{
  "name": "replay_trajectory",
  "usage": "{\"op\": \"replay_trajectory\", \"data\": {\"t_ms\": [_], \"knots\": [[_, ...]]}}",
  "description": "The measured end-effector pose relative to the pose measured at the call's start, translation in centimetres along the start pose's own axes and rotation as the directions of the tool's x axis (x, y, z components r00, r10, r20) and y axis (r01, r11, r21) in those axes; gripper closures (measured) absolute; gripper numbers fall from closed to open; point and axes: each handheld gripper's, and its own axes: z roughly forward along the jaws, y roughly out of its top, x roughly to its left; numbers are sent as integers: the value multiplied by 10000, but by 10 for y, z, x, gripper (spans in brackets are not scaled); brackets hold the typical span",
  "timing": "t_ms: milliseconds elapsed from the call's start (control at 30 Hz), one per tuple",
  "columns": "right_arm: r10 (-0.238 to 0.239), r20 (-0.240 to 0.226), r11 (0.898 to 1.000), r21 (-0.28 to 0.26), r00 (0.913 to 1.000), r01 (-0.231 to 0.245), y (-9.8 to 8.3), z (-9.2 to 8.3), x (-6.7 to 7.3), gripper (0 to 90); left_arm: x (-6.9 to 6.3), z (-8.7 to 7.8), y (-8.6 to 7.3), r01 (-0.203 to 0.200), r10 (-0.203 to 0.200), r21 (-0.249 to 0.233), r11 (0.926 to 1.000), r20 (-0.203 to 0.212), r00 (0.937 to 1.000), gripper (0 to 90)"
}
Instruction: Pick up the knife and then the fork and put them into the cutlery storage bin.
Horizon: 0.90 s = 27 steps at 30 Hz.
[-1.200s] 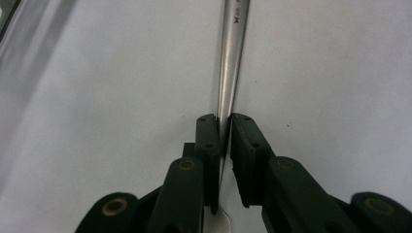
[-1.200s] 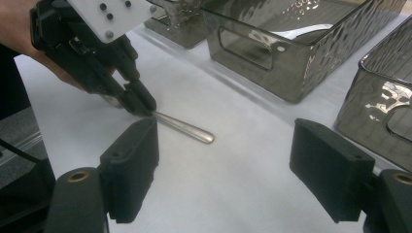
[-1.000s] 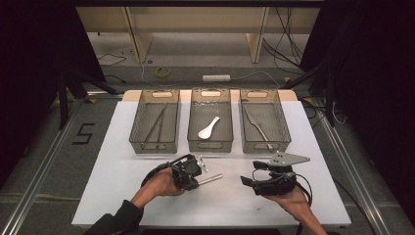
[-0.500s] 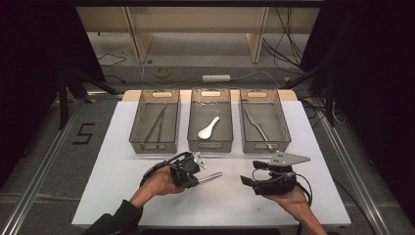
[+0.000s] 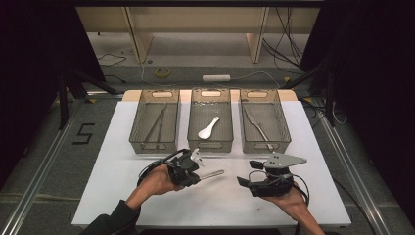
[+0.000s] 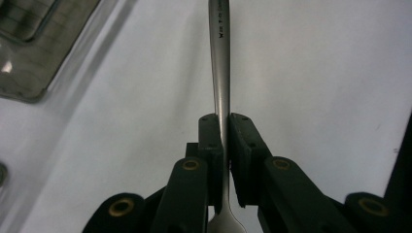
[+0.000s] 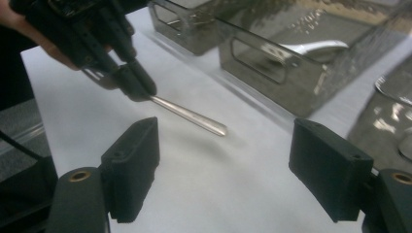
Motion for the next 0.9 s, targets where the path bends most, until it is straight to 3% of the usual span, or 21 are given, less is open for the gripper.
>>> {"op": "replay_trajectory", "data": {"t_ms": [67, 100, 133, 167, 267, 333, 400, 433, 467, 500, 533, 567, 633, 700, 733, 767, 800, 900], "knots": [[-185, -37, 9998, -31, 9998, 185, 1, 1, 4, 274, -2, -1, 1, -32, 32, -23, 10000, 76, 10000, 837], [-666, -28, 9978, 34, 9978, 666, 4, 5, 12, 274, -3, -3, 2, -86, 87, -107, 9999, 31, 10000, 837], [-666, -28, 9978, 34, 9978, 666, 4, 5, 12, 274, -4, -4, 3, -75, 76, -92, 9999, 141, 9999, 837], [-1217, -26, 9925, 101, 9926, 1217, 6, 10, 20, 274, -6, -6, 4, -148, 150, -97, 9998, 175, 9997, 837], [-1567, -135, 9874, 187, 9876, 1569, 7, 15, 27, 274, -12, -10, 7, -241, 243, -45, 9997, 243, 9994, 837], [-2016, -328, 9782, 446, 9789, 2029, 7, 26, 35, 274, -16, -12, 10, -283, 285, -64, 9996, 363, 9989, 837], [-2118, -392, 9753, 549, 9765, 2138, 7, 29, 39, 274, -20, -14, 12, -260, 265, -142, 9996, 366, 9990, 837], [-2484, -481, 9655, 688, 9675, 2513, 7, 36, 44, 275, -22, -15, 13, -287, 291, -99, 9995, 396, 9988, 837], [-2484, -481, 9655, 688, 9675, 2513, 7, 36, 44, 275, -23, -17, 14, -408, 411, -87, 9991, 381, 9984, 837], [-2829, -553, 9542, 848, 9575, 2868, 7, 43, 51, 281, -25, -18, 15, -384, 392, -185, 9991, 452, 9982, 837], [-2829, -553, 9542, 848, 9575, 2868, 7, 43, 51, 281, -26, -19, 16, -397, 407, -185, 9990, 605, 9973, 837], [-3151, -576, 9416, 1054, 9473, 3197, 6, 49, 55, 286, -27, -21, 17, -452, 466, -242, 9987, 606, 9971, 837], [-3469, -570, 9283, 1214, 9362, 3514, 6, 54, 57, 300, -31, -24, 19, -547, 569, -322, 9980, 696, 9960, 837], [-3806, -487, 9143, 1298, 9235, 3836, 6, 57, 59, 347, -32, -25, 19, -510, 533, -315, 9982, 749, 9958, 836], [-3806, -487, 9143, 1298, 9235, 3836, 6, 57, 59, 347, -33, -26, 20, -593, 612, -255, 9979, 781, 9951, 836], [-4106, -387, 9005, 1395, 9110, 4118, 6, 59, 59, 403, -34, -26, 20, -601, 624, -310, 9977, 759, 9952, 836], [-4106, -387, 9005, 1395, 9110, 4118, 6, 59, 59, 403, -34, -26, 20, -591, 616, -309, 9978, 860, 9944, 836], [-4550, -320, 8776, 1534, 8899, 4542, 5, 60, 61, 491, -35, -25, 20, -580, 604, -292, 9979, 877, 9943, 836]]}}
